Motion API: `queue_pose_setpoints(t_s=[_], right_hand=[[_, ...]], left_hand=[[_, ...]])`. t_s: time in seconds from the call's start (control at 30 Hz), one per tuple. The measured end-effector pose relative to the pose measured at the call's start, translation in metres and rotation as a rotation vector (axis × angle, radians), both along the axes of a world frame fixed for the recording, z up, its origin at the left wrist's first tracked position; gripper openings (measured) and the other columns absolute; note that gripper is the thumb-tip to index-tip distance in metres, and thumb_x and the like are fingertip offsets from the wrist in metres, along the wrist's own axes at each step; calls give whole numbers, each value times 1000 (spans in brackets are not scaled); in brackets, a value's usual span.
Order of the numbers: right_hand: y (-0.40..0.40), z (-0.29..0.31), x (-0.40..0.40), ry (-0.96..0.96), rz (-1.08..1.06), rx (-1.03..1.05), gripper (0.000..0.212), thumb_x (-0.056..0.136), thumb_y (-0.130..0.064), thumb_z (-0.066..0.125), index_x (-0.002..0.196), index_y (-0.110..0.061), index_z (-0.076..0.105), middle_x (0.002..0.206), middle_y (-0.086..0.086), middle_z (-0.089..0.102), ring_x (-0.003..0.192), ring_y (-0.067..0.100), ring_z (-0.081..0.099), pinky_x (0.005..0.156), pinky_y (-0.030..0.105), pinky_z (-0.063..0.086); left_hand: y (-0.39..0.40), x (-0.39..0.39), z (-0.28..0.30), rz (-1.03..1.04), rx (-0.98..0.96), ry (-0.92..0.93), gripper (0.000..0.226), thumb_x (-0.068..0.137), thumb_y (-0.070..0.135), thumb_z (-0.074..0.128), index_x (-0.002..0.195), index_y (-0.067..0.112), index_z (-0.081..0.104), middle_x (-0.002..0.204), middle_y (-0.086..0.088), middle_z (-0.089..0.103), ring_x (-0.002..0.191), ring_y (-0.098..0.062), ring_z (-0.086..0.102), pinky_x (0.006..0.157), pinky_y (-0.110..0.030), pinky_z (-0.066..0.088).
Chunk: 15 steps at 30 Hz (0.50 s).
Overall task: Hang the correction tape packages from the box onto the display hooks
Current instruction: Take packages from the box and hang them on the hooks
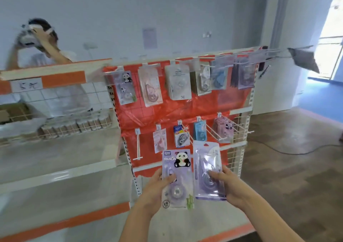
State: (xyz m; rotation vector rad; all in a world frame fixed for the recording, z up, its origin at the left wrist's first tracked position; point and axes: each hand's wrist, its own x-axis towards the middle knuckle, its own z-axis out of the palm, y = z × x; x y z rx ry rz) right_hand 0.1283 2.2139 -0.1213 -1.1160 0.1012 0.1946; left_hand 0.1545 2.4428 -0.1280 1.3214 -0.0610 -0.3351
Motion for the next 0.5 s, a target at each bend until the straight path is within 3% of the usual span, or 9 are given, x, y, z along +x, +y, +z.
queue_pose_setpoints(t_s=[0.07,0.1,0.17,0.27,0.33,0.4,0.5], right_hand=[[-10,16,11,-38,31,-23,89,35,-22,97,114,-9,61,104,16,71,85,29,70,70,38,59],[-15,21,15,-51,35,-29,91,33,-24,97,115,-9,61,107,17,70,89,30,69,75,41,59],[-28,31,24,-72,44,-55,86,41,-25,95,118,-10,60,109,15,70,93,31,68,82,43,55],[-50,42,32,-94,48,-49,60,63,-16,80,119,-10,60,107,13,71,93,29,69,79,40,57],[-65,50,35,-115,59,-52,67,58,-20,86,119,-10,60,110,14,70,98,32,68,80,41,58],[-81,54,37,-144,66,-75,89,39,-32,96,118,-11,61,113,15,69,102,33,66,84,44,56],[-108,59,35,-166,77,-94,87,41,-32,95,118,-11,61,115,15,68,104,34,66,89,47,54]], left_hand=[[-9,3,20,24,5,-75,44,72,17,78,114,16,65,110,-3,72,101,-18,68,87,-33,52],[-14,4,29,52,17,-107,44,70,20,79,112,19,65,107,1,73,101,-16,68,86,-31,51],[-26,8,43,100,30,-149,45,70,24,80,112,20,65,106,4,73,103,-17,67,90,-33,49],[-44,14,56,169,29,-155,40,77,20,73,115,15,65,111,-3,71,102,-20,66,95,-39,48],[-58,15,63,181,40,-170,51,72,28,75,120,15,63,115,-4,69,106,-23,64,99,-44,46],[-75,15,67,168,43,-188,58,67,34,79,120,16,63,115,-3,69,111,-27,62,102,-49,43],[-106,19,67,164,46,-208,39,69,31,79,105,18,69,107,-3,72,103,-29,61,101,-47,40]])
